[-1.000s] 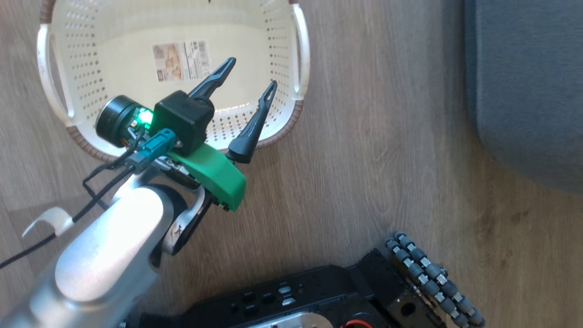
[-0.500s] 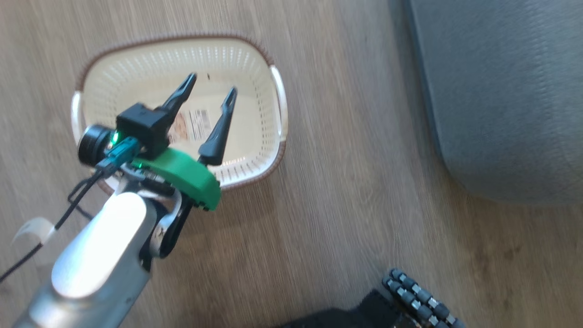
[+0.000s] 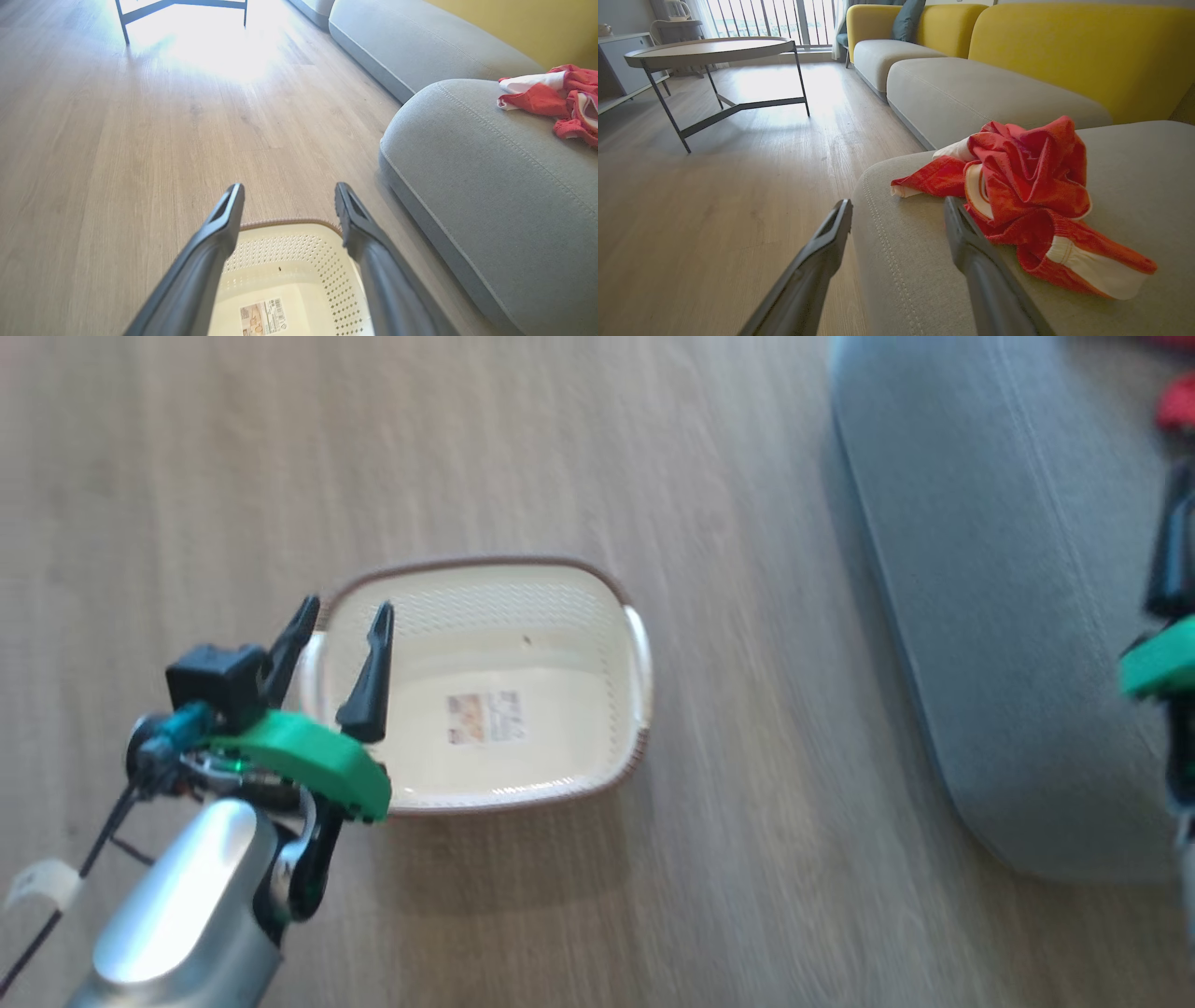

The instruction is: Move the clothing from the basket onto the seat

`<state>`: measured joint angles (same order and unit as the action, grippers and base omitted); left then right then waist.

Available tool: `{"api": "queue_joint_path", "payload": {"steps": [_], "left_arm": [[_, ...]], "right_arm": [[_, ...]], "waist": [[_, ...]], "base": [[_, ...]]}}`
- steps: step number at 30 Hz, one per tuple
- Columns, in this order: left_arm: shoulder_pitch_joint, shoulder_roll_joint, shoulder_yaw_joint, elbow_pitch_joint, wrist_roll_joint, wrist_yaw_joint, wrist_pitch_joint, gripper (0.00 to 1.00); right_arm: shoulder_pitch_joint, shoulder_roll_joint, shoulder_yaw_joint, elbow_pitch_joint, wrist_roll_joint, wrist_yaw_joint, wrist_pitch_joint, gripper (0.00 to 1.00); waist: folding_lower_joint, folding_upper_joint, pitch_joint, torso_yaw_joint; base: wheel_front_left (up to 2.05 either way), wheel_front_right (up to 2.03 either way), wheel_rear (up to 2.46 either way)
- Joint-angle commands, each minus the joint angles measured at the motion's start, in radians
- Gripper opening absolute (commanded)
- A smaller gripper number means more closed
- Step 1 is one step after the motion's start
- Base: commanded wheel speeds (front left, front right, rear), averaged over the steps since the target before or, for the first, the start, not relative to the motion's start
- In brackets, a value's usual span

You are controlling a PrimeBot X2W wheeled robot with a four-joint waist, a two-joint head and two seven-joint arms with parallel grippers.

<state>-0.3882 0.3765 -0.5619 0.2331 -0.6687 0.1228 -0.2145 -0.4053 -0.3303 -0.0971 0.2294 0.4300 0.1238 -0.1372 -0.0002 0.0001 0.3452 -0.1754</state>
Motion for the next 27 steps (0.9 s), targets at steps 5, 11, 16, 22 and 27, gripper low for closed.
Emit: {"api": "queue_joint_path", "payload": {"steps": [5, 11, 16, 22, 27], "left_arm": [[0.036, 0.003, 0.077, 0.052, 0.010, 0.008, -0.039, 1.00], [0.082, -0.009, 0.116, 0.094, 0.018, 0.004, -0.046, 1.00], [0.120, -0.025, 0.166, 0.110, 0.041, -0.006, -0.047, 1.00], [0.144, -0.053, 0.203, 0.137, 0.072, -0.033, -0.047, 1.00], [0.151, -0.069, 0.235, 0.165, 0.097, -0.065, -0.047, 1.00]], "right_arm": [[0.138, 0.091, 0.017, -0.134, -0.080, 0.007, 0.031, 1.00], [0.217, 0.161, 0.036, -0.136, -0.176, 0.007, 0.011, 1.00], [0.270, 0.210, 0.072, -0.077, -0.251, 0.007, -0.033, 1.00], [0.295, 0.245, 0.110, 0.003, -0.277, 0.007, -0.071, 1.00], [0.288, 0.254, 0.123, 0.044, -0.287, 0.007, -0.090, 1.00]], "waist": [[0.0002, -0.0001, -0.148, 0.150], [0.0002, -0.0001, -0.205, 0.193], [0.0002, -0.0001, -0.252, 0.215], [0.0002, -0.0001, -0.283, 0.225], [0.0002, -0.0001, -0.293, 0.225]], "base": [[0.00, 0.00, 0.00], [0.00, 0.00, 0.00], [0.00, 0.00, 0.00], [0.00, 0.00, 0.00], [0.00, 0.00, 0.00]]}}
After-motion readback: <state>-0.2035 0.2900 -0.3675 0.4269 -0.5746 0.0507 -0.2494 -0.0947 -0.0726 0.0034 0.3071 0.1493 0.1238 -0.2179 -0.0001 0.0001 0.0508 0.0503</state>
